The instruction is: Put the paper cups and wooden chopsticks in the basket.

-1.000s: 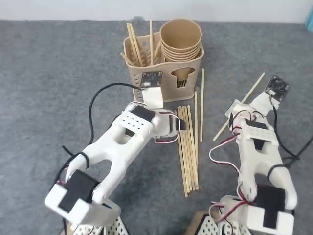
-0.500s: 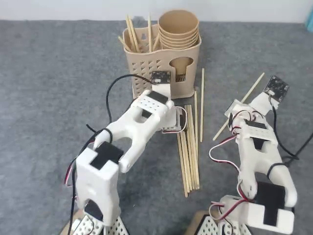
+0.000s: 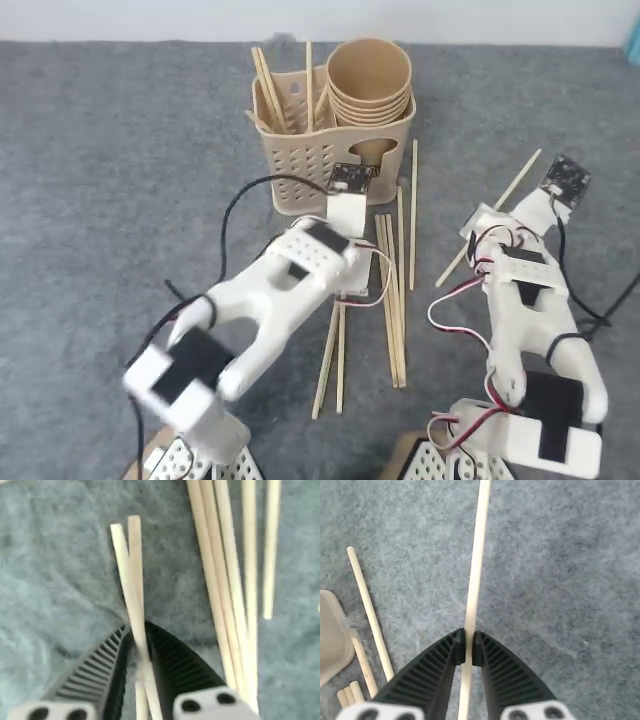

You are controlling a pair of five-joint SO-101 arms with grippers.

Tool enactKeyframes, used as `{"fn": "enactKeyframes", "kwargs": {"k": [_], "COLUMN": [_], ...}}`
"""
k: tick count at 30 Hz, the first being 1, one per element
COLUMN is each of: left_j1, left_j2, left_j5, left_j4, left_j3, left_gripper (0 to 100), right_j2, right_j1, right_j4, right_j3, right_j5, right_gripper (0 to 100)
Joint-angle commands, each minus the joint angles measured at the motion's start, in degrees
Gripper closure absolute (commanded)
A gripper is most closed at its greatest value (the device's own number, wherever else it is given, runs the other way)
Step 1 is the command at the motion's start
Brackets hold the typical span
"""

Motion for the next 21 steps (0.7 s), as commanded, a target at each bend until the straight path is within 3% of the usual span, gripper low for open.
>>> {"fn": "enactKeyframes", "kwargs": {"k": [1, 4, 12, 21], "left_j1": [2.1, 0.9, 0.4, 0.2], "left_j2": [-13.5, -20.6, -44.1, -67.4], "left_j5": [-0.4, -2.3, -17.2, -19.1], "left_j4": [-0.3, 0.0, 1.3, 14.2], "left_j3": [5.4, 8.8, 20.2, 22.3], "left_gripper": [99, 99, 99, 98], "right_j2": [-0.5, -0.5, -0.4, -0.4], "right_j1": [-0.2, -0.2, -0.2, -0.3], "right_j4": [-1.3, -1.3, -1.3, -1.3], "right_j3": [-2.5, -2.5, -2.5, -2.5], "right_j5": [-0.5, -0.5, -0.5, -0.5], "right_gripper": [99.2, 99.2, 99.2, 99.2]}}
